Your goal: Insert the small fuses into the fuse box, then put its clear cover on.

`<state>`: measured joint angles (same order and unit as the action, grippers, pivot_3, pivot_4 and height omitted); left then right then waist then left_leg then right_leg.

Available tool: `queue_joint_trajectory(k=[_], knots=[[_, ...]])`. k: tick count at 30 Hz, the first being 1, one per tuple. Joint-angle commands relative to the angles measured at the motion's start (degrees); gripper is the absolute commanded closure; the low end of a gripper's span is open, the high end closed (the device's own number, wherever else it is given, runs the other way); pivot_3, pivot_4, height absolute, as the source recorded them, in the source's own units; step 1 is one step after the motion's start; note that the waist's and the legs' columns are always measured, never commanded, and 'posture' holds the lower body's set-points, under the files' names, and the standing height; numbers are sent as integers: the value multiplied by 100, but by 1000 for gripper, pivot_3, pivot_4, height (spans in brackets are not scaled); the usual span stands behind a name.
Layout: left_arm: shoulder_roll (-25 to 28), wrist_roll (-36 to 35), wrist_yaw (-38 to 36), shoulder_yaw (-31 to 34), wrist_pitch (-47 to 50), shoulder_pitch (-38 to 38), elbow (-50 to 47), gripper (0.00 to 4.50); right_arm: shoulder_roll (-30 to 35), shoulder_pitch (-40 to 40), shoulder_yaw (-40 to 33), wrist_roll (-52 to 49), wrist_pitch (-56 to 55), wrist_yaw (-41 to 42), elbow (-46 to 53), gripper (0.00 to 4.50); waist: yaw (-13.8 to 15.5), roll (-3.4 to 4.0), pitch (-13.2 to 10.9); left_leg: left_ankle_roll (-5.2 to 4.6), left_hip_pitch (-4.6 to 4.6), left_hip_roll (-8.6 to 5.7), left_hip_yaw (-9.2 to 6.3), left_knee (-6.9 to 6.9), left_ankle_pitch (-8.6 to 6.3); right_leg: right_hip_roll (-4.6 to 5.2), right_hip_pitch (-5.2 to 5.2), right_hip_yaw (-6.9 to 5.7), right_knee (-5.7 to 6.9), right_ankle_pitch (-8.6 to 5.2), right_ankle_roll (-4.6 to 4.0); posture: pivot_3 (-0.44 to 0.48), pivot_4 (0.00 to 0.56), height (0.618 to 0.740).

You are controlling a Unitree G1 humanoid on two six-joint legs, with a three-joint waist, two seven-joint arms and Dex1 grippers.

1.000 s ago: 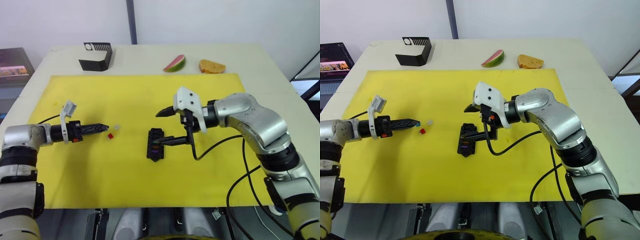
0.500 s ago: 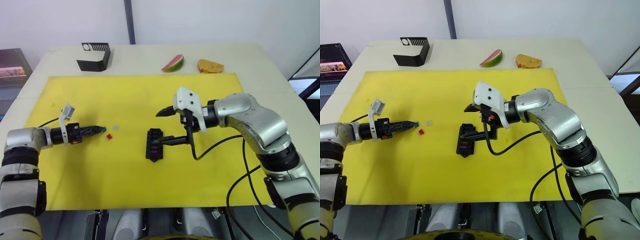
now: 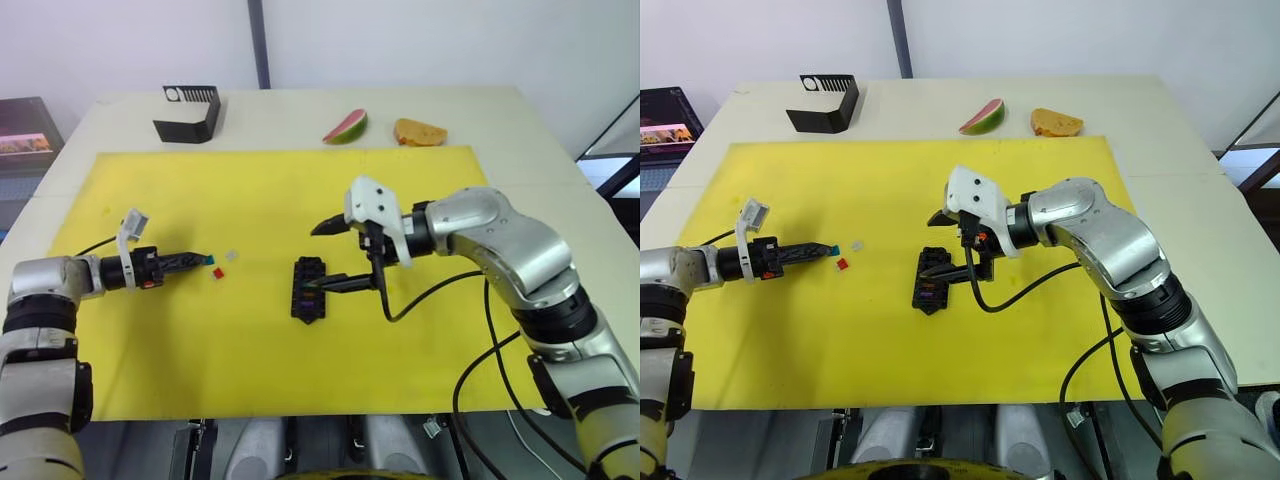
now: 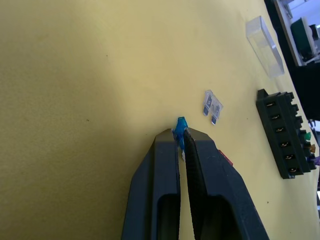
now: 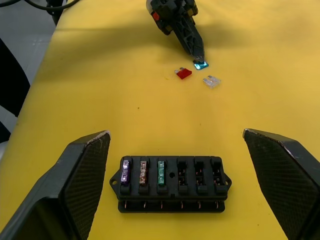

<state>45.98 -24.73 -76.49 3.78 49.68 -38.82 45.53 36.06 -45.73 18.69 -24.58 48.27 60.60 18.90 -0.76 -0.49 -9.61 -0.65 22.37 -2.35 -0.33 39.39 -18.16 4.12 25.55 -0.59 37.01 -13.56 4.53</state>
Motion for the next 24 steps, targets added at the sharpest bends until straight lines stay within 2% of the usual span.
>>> queue_joint_trajectory(k=[1,11,14,19,24], knots=[[120,51,-33,69,42,130,-33,4287,-2,-95,-51,0,-88,-4,186,0,-1,0,0,0,0,0,0,0,0,0,0,0,0,0,0,0,150,740],[536,-164,-373,199,232,919,-818,4287,-10,-88,-25,23,-117,-14,170,0,-47,0,0,1,0,2,1,-6,0,-1,8,4,-1,-1,-1,0,150,740],[499,-211,-220,301,248,1084,-974,4287,-35,-90,-5,33,-152,-8,151,0,-26,0,0,-1,1,3,1,-8,-1,1,9,5,-2,-1,-1,0,150,740],[385,-264,-34,428,215,990,-993,4287,-70,-118,31,57,-200,22,124,0,-9,-1,0,-3,1,2,2,-8,-2,2,8,5,-2,-1,-1,0,150,740],[425,-332,-44,578,306,536,-735,4287,-27,-112,35,91,-221,74,133,0,13,-3,0,-3,2,2,2,-8,-2,1,8,4,-1,-1,-1,0,150,740]])
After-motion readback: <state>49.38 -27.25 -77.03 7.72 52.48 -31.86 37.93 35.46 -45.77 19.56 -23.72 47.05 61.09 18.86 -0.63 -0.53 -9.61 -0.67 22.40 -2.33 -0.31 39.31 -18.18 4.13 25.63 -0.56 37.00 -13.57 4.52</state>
